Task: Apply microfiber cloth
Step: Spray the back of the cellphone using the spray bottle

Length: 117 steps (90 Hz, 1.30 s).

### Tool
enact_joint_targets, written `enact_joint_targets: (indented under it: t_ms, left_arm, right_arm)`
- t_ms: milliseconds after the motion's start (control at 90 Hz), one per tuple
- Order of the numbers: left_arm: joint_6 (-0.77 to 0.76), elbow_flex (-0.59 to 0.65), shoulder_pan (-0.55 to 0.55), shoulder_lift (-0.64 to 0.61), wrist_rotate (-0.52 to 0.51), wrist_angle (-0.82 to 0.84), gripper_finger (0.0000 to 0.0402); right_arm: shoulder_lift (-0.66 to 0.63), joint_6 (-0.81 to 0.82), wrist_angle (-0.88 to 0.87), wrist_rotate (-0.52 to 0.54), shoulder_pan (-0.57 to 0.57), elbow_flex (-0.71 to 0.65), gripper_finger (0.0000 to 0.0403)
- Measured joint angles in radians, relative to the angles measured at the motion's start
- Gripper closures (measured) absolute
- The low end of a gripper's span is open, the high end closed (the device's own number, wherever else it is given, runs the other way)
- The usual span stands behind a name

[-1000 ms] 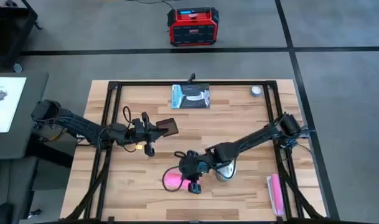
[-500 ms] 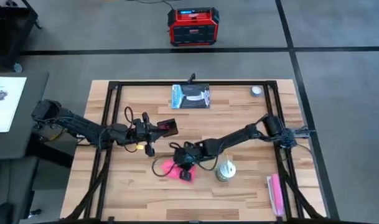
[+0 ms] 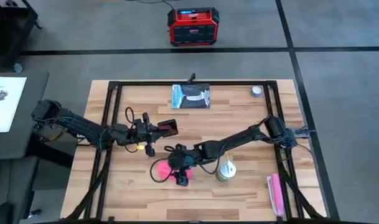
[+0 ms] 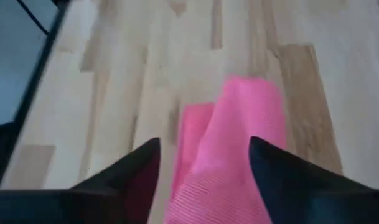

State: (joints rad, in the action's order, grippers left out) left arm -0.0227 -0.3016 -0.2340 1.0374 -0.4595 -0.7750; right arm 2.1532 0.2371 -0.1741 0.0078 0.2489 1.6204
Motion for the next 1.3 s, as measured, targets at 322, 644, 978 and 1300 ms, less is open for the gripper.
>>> enact_joint_targets:
  t_ms: [322, 644, 978, 1300]
  left_arm:
    - [0.019, 0.000, 0.000, 0.000, -0.016, -0.007, 0.0400]
    - [0.034, 0.000, 0.000, -0.006, -0.017, -0.007, 0.0400]
    - [0.033, 0.000, 0.000, -0.006, -0.010, -0.010, 0.0400]
    - [0.029, 0.000, 0.000, -0.005, -0.009, -0.002, 0.0400]
  right_arm:
    - [0.000, -0.254, -0.068, -0.006, -0.006, 0.121, 0.0355]
    - [-0.171, -0.376, -0.318, 0.173, 0.008, 0.207, 0.0402]
    - [-0.367, -0.303, -0.605, 0.476, 0.095, 0.207, 0.0403]
    - [-0.485, 0.074, -1.068, 0.729, 0.219, 0.207, 0.0403]
